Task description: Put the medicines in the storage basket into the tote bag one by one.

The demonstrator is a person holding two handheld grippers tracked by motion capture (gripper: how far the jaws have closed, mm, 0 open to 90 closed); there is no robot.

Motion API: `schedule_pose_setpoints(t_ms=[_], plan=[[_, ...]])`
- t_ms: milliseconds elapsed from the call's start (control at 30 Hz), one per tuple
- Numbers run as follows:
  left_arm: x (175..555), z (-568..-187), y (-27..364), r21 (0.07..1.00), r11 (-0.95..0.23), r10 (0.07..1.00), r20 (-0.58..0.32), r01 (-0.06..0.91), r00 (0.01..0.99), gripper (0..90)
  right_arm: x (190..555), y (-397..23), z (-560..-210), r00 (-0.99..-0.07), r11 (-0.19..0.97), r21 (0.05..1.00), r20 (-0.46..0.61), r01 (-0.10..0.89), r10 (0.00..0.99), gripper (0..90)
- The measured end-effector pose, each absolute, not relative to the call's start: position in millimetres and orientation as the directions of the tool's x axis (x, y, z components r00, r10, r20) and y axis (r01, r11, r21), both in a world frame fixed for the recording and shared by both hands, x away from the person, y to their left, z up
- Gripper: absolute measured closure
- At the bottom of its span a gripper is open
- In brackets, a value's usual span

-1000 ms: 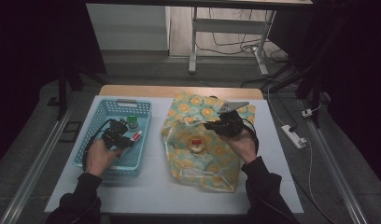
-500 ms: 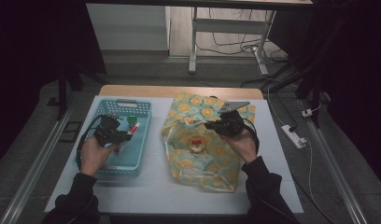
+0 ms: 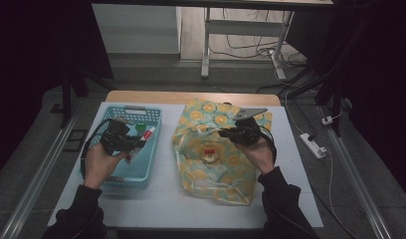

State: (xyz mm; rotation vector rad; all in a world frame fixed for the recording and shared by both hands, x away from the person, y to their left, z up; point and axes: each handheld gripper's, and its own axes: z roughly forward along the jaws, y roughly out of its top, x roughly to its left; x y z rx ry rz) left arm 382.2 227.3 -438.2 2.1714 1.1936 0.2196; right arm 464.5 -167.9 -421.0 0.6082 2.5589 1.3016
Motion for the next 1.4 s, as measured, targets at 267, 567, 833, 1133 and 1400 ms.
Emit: schedule_pose_setpoints(t_ms=[267, 567, 833, 1133, 1400], plan=[[377, -427, 203, 0.629, -0.421, 0.748, -0.168, 0.654, 0.642, 73.0, 464, -168, -421, -0.893, 0.523, 0.810, 0.002, 0.265, 0.450, 89.9], [377, -425, 173, 0.632, -0.464, 0.684, -0.189, 0.620, 0.705, 73.0, 464, -168, -421, -0.893, 0.521, 0.812, 0.003, 0.265, 0.451, 89.9], [379, -427, 145, 0.626, -0.509, 0.634, -0.192, 0.591, 0.749, 73.0, 464, -168, -420, -0.891, 0.518, 0.813, 0.003, 0.266, 0.454, 89.9], [386, -433, 120, 0.614, -0.529, 0.600, -0.217, 0.585, 0.770, 73.2, 464, -168, -419, -0.891, 0.515, 0.815, 0.002, 0.265, 0.455, 89.9], [394, -438, 95, 0.601, -0.563, 0.569, -0.216, 0.567, 0.793, 73.2, 464, -169, -418, -0.889, 0.513, 0.816, 0.000, 0.264, 0.458, 89.9]])
